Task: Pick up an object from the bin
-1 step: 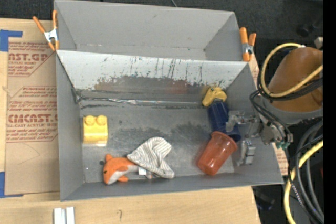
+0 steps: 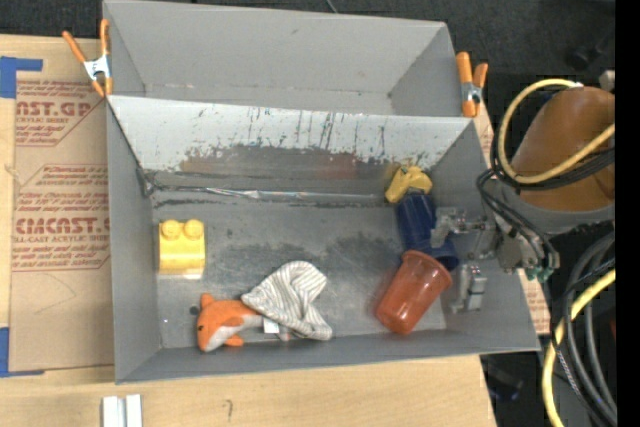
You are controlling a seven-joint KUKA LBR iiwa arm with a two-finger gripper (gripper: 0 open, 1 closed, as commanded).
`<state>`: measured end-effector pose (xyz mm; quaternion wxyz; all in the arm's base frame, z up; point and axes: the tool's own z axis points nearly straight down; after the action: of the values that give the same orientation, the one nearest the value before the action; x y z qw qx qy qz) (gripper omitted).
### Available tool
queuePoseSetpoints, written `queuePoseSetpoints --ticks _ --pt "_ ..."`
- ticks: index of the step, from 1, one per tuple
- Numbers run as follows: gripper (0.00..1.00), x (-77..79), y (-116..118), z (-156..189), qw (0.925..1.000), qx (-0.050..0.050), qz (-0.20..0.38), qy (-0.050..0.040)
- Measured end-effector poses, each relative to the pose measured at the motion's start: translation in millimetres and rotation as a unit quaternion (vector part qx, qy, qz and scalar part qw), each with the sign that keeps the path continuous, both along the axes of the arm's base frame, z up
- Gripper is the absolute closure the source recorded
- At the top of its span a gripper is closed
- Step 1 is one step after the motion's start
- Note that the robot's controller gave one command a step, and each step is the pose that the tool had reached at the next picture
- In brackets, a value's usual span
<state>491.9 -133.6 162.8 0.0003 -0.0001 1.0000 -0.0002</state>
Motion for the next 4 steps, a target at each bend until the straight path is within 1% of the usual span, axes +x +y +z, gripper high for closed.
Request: queuePoseSetpoints --ticks 1,2,3,4 --pt "0.0 4.7 9 -39 0.9995 -0.001 0.032 -0.0069" --pt "0.0 5.9 38 -91 0.9966 0.0 0.082 -0.0009" --pt "1.0 -4.8 44 -91 0.9999 -0.001 0.017 -0.0035" --pt "1.0 -4.8 44 -91 0.9999 -0.001 0.017 -0.0033"
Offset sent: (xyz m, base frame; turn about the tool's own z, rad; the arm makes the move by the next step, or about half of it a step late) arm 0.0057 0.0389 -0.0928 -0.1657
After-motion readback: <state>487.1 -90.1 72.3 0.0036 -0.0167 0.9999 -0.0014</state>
